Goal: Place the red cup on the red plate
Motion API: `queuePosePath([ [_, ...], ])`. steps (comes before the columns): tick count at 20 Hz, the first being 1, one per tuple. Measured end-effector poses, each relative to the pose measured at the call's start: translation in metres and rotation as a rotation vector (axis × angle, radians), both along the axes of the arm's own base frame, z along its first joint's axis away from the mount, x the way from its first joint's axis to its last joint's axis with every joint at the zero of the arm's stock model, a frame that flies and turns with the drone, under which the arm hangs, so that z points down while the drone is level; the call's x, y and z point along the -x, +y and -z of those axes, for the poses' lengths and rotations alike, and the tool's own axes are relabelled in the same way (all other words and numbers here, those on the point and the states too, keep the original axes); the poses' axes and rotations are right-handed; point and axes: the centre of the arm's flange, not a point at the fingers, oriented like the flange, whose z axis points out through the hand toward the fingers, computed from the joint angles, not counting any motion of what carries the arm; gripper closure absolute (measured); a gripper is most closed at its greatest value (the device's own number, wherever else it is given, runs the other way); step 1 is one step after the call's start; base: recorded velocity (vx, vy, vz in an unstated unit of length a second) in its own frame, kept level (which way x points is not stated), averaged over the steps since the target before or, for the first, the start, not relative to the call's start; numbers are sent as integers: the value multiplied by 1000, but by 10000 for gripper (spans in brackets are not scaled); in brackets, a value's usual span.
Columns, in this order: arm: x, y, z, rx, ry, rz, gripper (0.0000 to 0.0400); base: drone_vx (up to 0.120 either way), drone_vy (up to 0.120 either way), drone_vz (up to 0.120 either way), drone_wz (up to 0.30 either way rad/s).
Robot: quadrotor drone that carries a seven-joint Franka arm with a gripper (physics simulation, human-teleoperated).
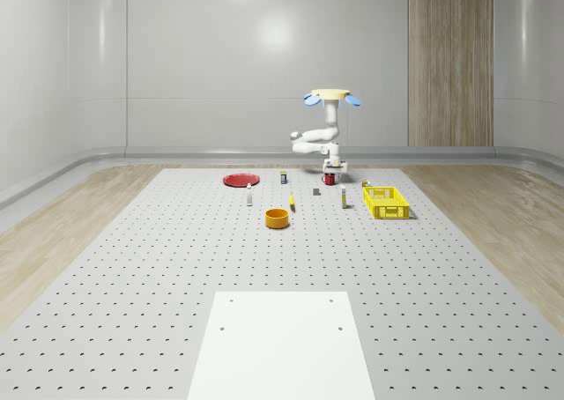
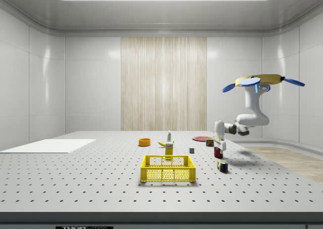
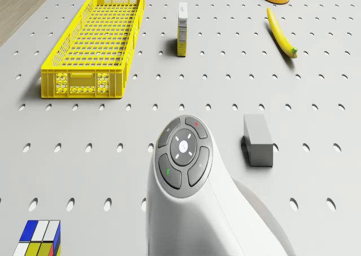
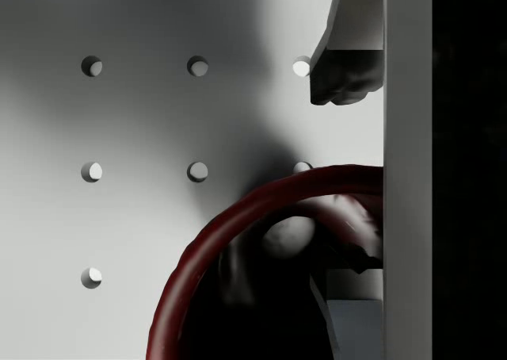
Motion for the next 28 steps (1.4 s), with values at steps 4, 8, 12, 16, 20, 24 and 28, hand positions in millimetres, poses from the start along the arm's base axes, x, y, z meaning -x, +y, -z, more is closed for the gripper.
queuePosePath([
  [4,0,0,0,0,0,0,259,0,0,0,0],
  [8,0,0,0,0,0,0,285,0,0,0,0],
  [12,0,0,2,0,0,0,295,0,0,0,0],
  [16,0,0,15,0,0,0,298,0,0,100,0],
  [20,0,0,24,0,0,0,300,110,-120,120,0],
  [24,0,0,29,-1,0,0,300,20,-120,70,0],
  [28,0,0,31,-1,0,0,301,0,-120,70,0],
])
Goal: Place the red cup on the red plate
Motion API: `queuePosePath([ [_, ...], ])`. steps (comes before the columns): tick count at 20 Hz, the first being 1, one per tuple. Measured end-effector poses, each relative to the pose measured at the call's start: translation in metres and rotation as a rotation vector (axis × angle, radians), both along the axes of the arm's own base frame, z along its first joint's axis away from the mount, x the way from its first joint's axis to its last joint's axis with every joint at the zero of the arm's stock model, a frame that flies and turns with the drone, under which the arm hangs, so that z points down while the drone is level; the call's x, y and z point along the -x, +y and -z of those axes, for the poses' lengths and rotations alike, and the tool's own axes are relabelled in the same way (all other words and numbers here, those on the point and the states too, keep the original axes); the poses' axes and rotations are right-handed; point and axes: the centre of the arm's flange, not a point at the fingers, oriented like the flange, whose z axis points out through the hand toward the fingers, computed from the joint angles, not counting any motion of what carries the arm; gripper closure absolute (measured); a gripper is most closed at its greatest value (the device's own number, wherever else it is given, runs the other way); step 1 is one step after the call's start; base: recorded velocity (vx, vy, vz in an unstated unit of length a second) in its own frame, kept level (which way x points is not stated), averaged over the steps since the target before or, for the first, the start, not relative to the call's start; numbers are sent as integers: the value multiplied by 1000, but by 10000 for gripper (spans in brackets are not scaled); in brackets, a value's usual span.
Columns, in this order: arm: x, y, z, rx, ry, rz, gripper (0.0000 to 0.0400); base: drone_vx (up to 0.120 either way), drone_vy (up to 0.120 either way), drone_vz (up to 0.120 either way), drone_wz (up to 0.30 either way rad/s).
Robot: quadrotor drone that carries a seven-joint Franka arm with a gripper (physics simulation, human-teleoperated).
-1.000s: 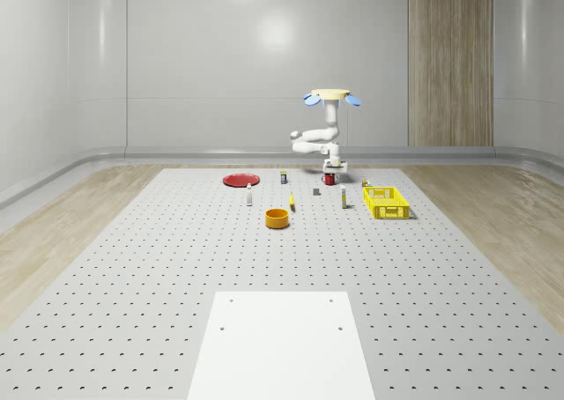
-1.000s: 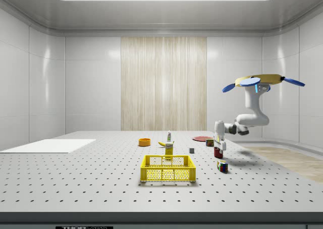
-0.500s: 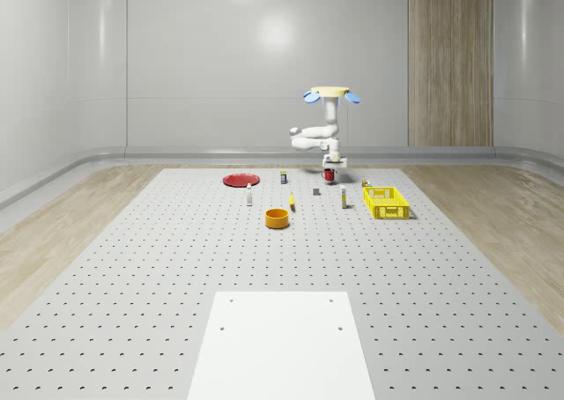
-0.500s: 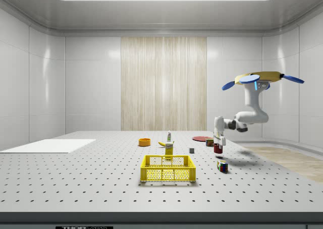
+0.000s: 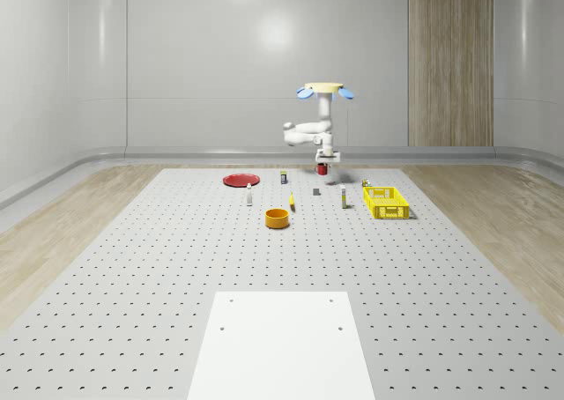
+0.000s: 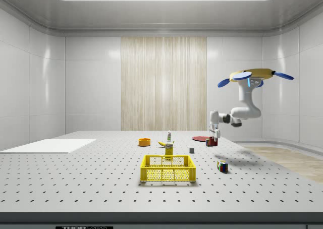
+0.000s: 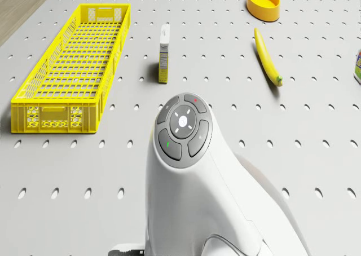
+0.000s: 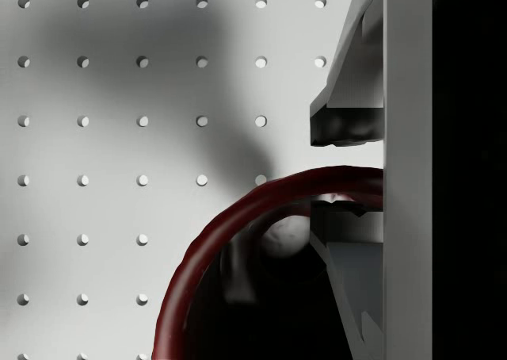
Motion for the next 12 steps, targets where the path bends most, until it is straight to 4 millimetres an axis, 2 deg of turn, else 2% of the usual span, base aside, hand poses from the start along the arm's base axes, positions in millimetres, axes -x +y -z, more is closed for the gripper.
queuePosePath([
  [6,0,0,1,0,0,0,301,0,-120,120,0],
  [7,0,0,1,0,0,0,301,-40,-120,0,0],
  [12,0,0,1,0,0,0,301,-112,-120,0,0],
])
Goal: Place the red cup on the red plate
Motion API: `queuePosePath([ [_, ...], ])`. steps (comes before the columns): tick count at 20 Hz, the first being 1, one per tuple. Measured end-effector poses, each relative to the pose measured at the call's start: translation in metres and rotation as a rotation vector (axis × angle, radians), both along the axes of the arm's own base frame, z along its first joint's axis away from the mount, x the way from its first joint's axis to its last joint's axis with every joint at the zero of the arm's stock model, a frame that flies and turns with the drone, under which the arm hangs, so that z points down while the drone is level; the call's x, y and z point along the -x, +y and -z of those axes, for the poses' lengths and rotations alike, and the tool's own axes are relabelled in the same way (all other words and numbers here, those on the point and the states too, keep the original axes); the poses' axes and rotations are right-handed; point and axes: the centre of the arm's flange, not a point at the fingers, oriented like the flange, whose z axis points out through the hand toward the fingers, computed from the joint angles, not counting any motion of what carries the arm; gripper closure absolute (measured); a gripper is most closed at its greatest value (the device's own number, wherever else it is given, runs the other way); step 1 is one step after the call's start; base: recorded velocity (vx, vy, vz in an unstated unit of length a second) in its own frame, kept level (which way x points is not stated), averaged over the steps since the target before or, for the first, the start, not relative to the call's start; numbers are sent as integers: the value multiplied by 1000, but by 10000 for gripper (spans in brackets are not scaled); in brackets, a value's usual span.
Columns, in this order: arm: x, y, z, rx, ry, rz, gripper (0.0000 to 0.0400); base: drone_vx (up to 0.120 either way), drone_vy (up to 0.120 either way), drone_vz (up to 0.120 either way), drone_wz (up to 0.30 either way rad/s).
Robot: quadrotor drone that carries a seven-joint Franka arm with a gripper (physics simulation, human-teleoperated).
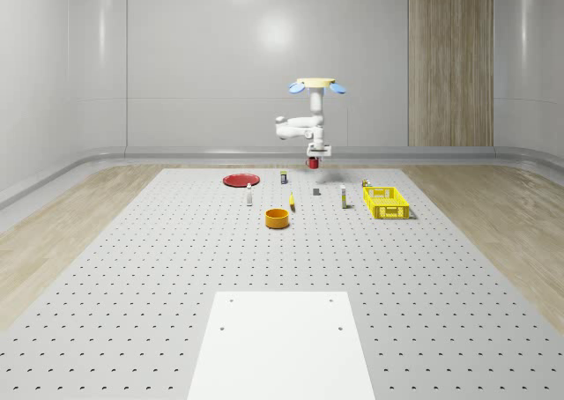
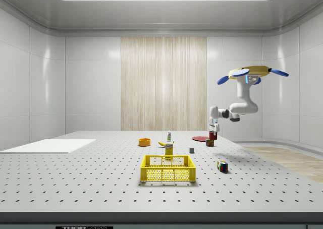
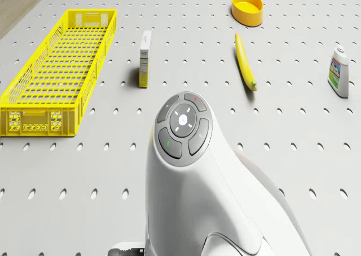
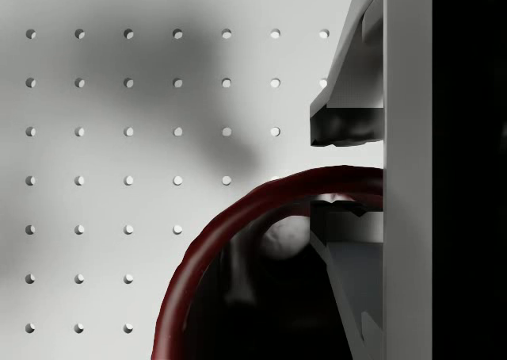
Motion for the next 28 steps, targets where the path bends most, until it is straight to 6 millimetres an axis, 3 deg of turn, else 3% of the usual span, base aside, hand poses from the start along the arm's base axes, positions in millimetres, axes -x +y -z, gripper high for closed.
queuePosePath([
  [5,0,0,0,0,0,0,301,0,-120,104,0],
  [28,0,0,0,0,0,0,301,0,-120,0,0],
])
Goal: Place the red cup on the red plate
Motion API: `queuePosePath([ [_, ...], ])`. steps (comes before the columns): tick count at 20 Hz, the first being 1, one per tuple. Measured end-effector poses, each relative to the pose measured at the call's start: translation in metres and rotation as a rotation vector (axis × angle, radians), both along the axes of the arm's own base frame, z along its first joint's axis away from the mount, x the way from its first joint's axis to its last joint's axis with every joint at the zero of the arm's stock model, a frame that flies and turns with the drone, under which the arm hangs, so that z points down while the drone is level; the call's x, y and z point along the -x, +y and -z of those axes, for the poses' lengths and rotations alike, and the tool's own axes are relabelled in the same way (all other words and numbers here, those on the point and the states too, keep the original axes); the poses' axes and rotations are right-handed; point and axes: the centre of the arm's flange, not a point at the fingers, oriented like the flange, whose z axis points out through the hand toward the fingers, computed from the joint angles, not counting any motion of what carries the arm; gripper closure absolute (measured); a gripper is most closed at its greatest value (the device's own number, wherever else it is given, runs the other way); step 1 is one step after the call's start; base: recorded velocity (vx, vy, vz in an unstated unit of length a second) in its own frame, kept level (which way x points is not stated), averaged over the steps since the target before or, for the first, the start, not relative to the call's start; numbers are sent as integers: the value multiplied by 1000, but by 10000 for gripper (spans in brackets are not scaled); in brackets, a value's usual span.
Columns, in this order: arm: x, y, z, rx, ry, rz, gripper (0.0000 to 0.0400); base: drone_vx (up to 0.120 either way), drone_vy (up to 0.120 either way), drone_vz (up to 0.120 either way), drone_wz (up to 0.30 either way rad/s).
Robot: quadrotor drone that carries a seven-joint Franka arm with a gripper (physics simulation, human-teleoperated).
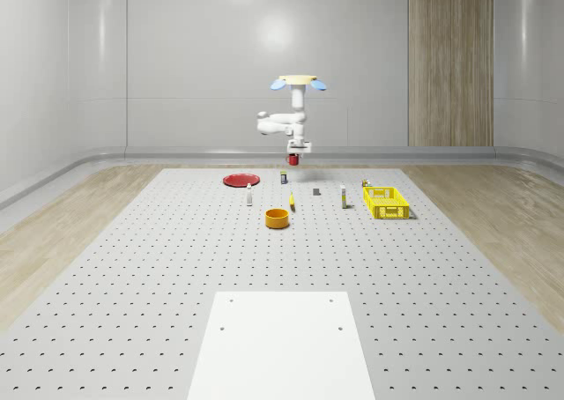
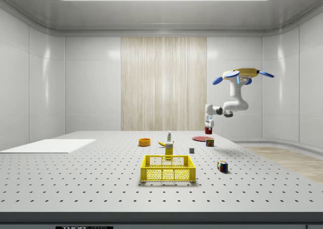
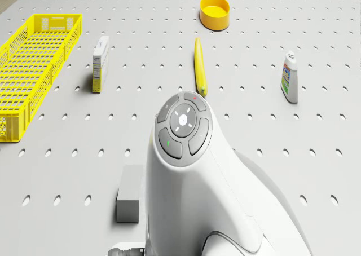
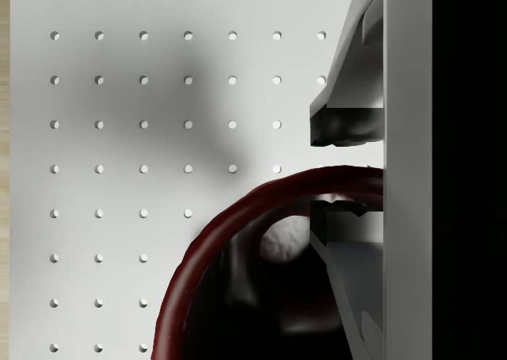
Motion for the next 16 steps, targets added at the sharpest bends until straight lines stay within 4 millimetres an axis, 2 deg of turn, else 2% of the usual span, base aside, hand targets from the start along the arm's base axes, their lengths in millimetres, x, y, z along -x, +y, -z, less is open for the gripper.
queuePosePath([
  [16,0,0,0,0,0,0,301,0,-120,0,0],
])
